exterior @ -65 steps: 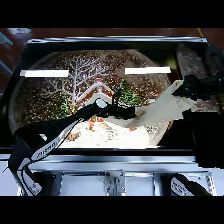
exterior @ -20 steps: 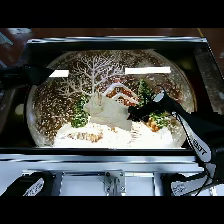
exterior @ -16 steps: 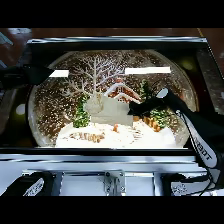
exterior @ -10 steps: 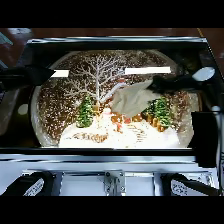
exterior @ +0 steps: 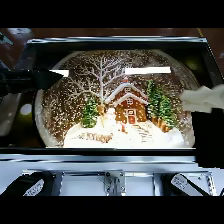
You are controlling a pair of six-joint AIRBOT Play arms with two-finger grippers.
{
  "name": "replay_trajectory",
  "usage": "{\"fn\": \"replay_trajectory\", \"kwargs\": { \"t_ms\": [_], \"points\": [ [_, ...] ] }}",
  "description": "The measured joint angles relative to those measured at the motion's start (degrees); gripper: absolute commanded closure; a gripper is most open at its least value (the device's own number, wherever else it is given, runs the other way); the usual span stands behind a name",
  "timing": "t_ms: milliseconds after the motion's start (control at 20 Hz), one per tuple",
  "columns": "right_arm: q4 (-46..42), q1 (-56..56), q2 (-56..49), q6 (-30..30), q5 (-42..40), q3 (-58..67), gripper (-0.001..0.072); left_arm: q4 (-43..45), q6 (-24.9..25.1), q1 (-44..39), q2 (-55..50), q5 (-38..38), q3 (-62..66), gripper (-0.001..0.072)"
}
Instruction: Fold the shirts.
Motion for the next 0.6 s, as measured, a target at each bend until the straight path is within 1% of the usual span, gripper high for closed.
{"fn": "replay_trajectory", "kwargs": {
  "t_ms": [150, 300, 500, 600],
  "points": [
    [-2.6, -9.7, -0.4, 0.1, 1.2, 0.3, 0.0648, -0.2, -0.5, -0.6, 0.0, -0.1, 0.0, 0.0668],
    [-3.3, -15.8, -1.0, 0.2, 1.8, 0.4, 0.0648, -0.3, -0.9, -1.0, 0.0, -0.1, 0.0, 0.0668],
    [-4.8, -18.9, -1.6, -0.6, 3.4, 0.4, 0.0648, -0.4, -1.2, -1.1, 0.0, -0.1, 0.0, 0.0668],
    [-7.7, -19.4, -1.8, -0.9, 5.6, -0.4, 0.0648, -0.4, -1.2, -1.2, 0.0, -0.1, 0.0, 0.0667]
  ]
}}
